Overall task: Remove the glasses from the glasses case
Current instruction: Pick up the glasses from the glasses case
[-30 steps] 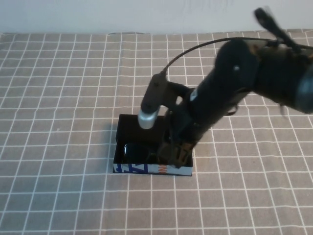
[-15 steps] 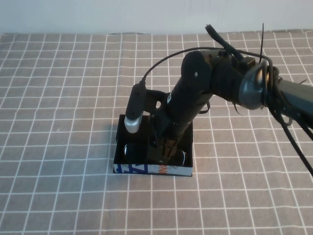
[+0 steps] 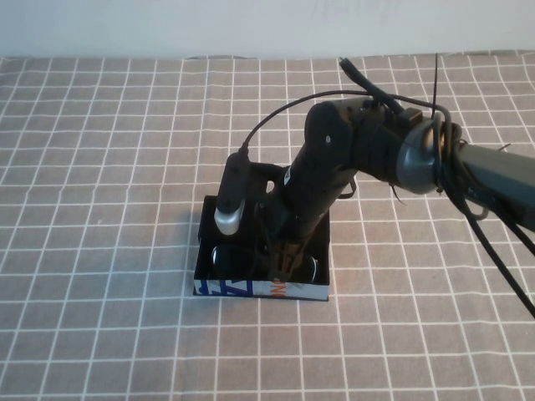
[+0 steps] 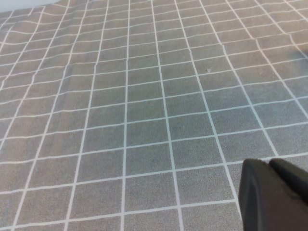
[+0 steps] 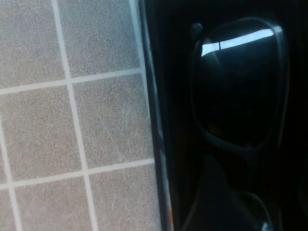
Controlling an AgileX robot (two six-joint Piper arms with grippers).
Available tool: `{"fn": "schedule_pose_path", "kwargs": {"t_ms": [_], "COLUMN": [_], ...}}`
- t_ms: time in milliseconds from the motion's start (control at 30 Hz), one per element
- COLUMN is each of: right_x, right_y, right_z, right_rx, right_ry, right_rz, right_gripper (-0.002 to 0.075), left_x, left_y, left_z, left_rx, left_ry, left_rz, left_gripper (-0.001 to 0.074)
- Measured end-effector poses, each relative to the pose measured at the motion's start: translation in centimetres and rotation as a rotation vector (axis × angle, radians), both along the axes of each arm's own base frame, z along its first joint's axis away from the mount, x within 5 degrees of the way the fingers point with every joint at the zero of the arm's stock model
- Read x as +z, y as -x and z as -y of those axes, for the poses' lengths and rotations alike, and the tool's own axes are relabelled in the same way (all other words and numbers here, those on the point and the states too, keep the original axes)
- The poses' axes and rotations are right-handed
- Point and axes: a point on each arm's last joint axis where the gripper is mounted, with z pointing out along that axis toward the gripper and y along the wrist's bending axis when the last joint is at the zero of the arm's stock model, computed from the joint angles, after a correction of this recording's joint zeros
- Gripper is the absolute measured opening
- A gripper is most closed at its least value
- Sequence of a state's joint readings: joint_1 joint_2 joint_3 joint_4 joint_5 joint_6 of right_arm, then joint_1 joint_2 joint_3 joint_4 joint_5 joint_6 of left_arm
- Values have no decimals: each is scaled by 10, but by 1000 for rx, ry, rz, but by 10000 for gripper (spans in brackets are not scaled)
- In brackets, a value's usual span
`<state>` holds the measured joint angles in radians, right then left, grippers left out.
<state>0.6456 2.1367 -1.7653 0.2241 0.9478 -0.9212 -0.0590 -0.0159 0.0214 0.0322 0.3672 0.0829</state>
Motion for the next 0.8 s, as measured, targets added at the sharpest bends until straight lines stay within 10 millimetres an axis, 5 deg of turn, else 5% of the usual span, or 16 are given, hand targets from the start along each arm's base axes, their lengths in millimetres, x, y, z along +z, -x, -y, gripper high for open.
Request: {"fn": "schedule_pose_path", "kwargs": {"t_ms": [567,800], "right_x": [-11,-9], "right_y": [-1,-1], "right_z": [-1,-1], "right_rx": [3,4], "right_ry": [18,16], "right_rz": [-22,-20], "right_gripper": [303,89], "left_x": [0,0], "left_y": [0,0], "left_z": [0,0], "left_rx": [0,0], "left_ry": [0,0], "left_rz": [0,0], "left_gripper": [-4,-4]}}
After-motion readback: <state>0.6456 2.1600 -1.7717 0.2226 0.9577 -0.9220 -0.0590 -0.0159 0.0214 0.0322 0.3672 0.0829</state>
